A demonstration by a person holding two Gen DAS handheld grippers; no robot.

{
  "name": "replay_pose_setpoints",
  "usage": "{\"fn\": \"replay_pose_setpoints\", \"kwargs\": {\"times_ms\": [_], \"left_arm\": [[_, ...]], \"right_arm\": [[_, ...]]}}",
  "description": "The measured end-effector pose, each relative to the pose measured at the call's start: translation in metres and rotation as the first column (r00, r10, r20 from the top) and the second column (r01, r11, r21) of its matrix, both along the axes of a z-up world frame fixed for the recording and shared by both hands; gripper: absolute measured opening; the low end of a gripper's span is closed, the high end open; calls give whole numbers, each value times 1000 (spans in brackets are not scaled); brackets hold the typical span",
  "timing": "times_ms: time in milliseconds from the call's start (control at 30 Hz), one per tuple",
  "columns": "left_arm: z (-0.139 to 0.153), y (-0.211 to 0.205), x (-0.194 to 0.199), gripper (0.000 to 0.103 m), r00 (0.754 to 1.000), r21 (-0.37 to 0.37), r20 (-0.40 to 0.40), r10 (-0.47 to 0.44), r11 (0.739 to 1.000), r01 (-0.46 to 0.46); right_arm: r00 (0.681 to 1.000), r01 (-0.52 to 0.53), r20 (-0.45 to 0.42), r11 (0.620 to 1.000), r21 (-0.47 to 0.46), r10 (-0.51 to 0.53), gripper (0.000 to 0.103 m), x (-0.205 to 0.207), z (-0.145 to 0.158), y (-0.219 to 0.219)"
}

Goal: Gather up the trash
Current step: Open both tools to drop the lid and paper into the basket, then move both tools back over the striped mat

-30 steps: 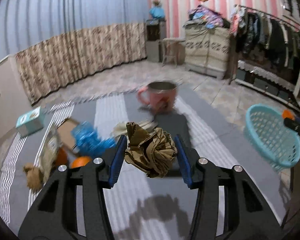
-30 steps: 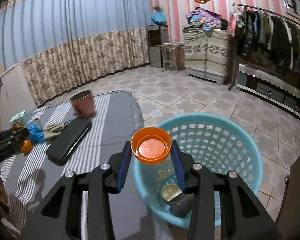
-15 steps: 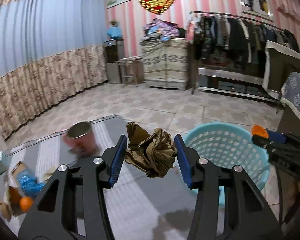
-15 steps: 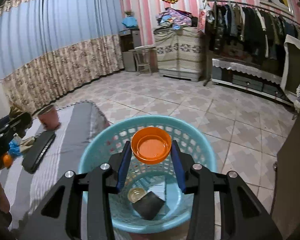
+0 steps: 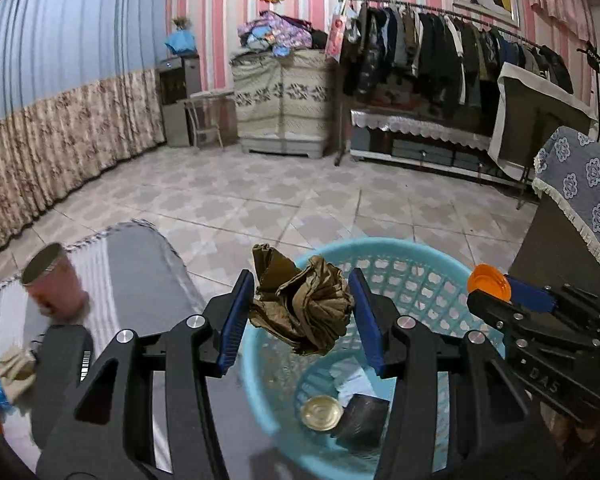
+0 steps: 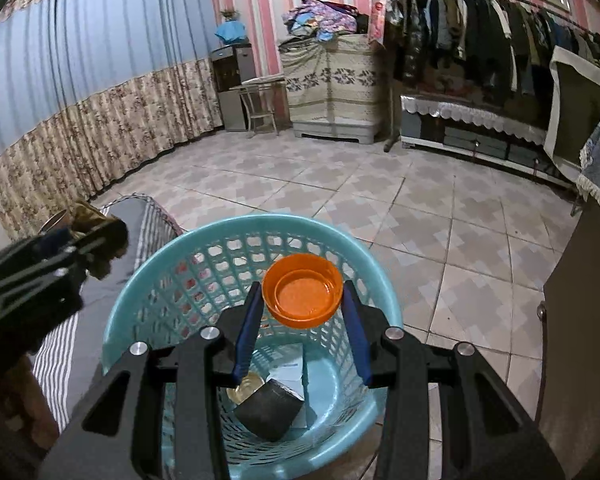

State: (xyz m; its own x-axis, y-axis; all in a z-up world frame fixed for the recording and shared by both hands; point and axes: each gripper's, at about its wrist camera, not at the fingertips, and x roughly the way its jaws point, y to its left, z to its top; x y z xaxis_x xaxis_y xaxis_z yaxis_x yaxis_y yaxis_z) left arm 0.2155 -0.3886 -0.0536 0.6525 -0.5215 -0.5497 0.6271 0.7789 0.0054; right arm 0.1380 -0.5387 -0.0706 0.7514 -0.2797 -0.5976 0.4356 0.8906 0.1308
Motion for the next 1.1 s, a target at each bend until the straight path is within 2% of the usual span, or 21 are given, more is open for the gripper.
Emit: {"fn": "replay_pose_setpoints", "kwargs": {"times_ms": [233,267,367,400,500,600,667,833,900,967,1033,1100], "left_arm": [[-9,-16,8,50,999,21,-32,-24,999,25],[-9,-16,7,53,999,24,-30,-22,999,23],[-5,-12,9,73,1000,39,-9,-1,999,2],[-3,-9,10,76,1000,36,-7,4,999,-4],[1,-3,12,79,1000,43,2,20,999,-20],[6,8,9,90,998,57,46,50,997,-52],[7,16,7,93,995,55,67,67,996,-71],[8,32,12,94,993,53,62,100,993,-103],[7,36,15,95,992,48,55,110,992,-113],[8,41,17,95,991,45,48,121,991,-124],[9,44,18,95,990,39,45,130,990,-132],[11,46,16,95,989,36,52,137,990,-139]], "right_arm": [[1000,12,-7,1000,3,-12,40,1,-4,-5],[1000,9,-10,1000,4,-9,40,2,-5,-4],[1000,5,-13,1000,7,-5,40,4,-6,-4],[1000,3,-13,1000,6,-3,40,4,-6,-3],[1000,-6,-18,1000,1,6,40,6,-7,0],[1000,-12,-17,1000,9,12,40,7,-8,0],[999,-24,-22,1000,7,24,40,9,-9,3],[999,-48,-20,999,-18,48,42,14,-7,15],[999,-50,-13,999,-16,50,62,15,-7,17],[999,-48,-4,999,-14,48,72,14,-7,18],[999,-42,-1,999,-20,42,76,14,-6,19],[1000,-28,4,999,-27,28,87,12,-4,19]]}}
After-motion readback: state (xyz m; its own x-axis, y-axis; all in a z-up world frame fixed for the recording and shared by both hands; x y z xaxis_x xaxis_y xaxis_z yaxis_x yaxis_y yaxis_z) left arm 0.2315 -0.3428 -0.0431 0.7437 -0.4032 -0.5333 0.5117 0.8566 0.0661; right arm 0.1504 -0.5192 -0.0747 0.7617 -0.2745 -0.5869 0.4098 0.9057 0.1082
